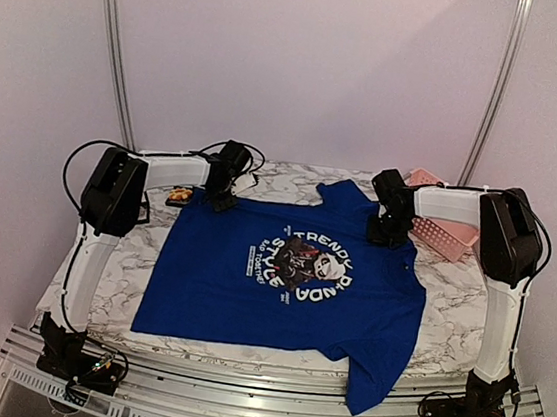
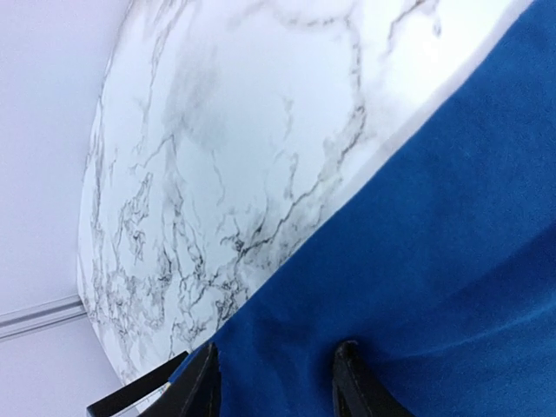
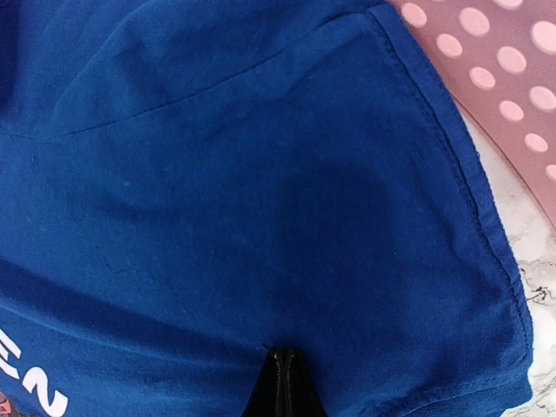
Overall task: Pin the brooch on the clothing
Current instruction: Smooth out the flattened clothing at the center of the board.
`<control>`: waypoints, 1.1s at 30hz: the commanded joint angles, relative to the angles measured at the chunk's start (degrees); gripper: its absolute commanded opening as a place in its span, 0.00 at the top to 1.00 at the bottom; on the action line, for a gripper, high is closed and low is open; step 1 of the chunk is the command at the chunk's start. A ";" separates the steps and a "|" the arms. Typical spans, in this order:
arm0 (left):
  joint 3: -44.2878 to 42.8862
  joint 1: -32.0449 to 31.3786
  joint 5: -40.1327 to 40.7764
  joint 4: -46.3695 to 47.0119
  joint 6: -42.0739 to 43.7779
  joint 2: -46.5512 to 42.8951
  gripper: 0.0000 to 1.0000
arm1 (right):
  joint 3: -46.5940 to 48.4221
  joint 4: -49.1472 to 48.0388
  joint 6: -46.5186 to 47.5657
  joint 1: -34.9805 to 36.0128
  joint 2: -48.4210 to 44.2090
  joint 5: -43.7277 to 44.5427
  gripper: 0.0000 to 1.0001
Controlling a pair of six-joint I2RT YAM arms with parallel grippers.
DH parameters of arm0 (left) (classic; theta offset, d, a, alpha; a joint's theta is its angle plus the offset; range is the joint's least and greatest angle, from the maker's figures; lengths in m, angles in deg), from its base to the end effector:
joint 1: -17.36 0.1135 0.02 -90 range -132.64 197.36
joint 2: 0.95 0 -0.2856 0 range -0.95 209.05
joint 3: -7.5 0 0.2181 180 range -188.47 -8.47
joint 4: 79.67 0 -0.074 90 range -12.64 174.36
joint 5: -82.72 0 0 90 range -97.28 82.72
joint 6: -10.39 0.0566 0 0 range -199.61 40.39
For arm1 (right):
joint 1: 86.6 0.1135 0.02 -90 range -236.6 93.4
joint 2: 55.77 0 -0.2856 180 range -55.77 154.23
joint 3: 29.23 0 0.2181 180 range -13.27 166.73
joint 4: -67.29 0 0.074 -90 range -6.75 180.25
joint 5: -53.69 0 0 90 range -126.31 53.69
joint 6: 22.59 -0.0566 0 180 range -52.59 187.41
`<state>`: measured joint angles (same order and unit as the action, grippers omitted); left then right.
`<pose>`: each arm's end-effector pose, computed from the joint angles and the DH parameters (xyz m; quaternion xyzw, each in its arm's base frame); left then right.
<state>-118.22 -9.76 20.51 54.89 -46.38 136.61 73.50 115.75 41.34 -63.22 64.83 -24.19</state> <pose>0.4671 -0.2096 0.1571 0.4097 0.8392 0.2447 0.2608 0.3947 0.1577 0.1739 0.0445 0.9725 -0.0085 0.2285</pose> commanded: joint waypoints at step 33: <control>25.90 -25.37 -21.59 -17.93 1.60 -20.32 0.36 | -23.54 11.30 -12.63 11.26 -17.19 -11.54 1.00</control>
<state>-93.83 -35.35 -5.00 33.97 -44.08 114.14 47.86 130.96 29.00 -50.48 42.23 -39.56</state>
